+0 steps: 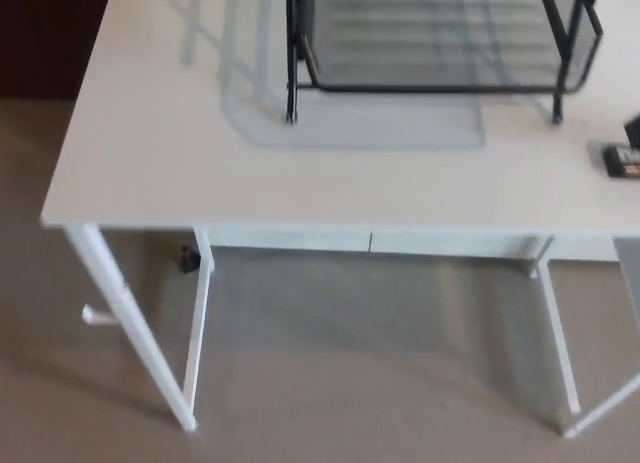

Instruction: The robot walks towards a desk on which a file tray is kept in the middle and a stapler is kept to its right. The robot lifts the stapler using its right hand and places it on the file tray.

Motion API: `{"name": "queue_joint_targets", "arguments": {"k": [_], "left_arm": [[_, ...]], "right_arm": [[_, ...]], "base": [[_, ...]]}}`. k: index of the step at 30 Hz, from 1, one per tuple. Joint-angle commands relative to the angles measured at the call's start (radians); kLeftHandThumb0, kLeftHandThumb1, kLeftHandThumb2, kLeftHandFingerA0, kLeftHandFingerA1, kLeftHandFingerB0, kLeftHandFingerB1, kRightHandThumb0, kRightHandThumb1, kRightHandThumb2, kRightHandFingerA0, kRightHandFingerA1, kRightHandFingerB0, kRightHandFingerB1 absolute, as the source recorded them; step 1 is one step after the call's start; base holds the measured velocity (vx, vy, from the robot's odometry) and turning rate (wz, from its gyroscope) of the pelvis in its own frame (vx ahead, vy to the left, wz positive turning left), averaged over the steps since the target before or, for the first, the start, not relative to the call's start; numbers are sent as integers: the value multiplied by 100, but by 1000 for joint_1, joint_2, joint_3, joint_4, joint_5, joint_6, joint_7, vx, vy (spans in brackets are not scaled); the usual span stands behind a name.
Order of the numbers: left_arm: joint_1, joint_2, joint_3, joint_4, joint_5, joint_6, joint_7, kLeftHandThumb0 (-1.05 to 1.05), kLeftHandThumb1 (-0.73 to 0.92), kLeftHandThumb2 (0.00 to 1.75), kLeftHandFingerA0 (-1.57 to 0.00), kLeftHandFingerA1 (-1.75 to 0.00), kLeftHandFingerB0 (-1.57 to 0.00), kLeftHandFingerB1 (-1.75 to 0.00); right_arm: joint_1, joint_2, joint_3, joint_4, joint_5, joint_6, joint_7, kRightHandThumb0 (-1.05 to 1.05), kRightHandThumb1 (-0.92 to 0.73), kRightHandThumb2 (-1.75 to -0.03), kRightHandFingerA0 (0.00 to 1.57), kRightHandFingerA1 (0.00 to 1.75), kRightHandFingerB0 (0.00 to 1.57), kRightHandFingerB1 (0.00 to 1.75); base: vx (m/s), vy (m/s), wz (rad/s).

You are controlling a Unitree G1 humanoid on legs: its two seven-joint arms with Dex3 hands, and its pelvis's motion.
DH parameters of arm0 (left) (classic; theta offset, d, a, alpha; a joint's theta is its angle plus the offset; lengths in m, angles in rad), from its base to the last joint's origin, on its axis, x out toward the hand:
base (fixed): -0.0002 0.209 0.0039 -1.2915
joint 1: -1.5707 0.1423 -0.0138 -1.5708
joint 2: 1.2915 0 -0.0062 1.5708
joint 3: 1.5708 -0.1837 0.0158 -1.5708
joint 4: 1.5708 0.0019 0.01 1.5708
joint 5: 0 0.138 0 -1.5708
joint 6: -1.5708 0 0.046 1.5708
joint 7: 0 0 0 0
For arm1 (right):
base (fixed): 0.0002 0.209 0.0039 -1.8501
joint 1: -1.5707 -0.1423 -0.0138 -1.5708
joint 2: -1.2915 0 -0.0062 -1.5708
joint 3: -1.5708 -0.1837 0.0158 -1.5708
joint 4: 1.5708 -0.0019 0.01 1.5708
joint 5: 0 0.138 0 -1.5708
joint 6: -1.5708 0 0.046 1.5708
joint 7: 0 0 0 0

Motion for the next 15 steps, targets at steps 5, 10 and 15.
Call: {"name": "queue_joint_targets", "arguments": {"k": [5,10,15], "left_arm": [[-3,5,-1,18,8,-5,0,-88,75,90,-53,-90,-23,-72],[1,0,13,22,-10,-8,2,-84,58,118,-56,-85,-17,-66],[-5,0,12,25,-6,-5,-2,-85,58,118,-56,-85,-20,-68]], "right_arm": [[-1,-2,-12,19,-8,-10,-78,-97,-57,-90,62,55,31,43],[15,-2,-49,-7,22,-2,-43,-80,-60,-59,50,42,39,36],[-7,-9,-12,0,10,11,-12,-77,-48,-93,43,61,16,42]], "base": [[412,-146,37],[287,-55,12],[229,93,-20]]}}
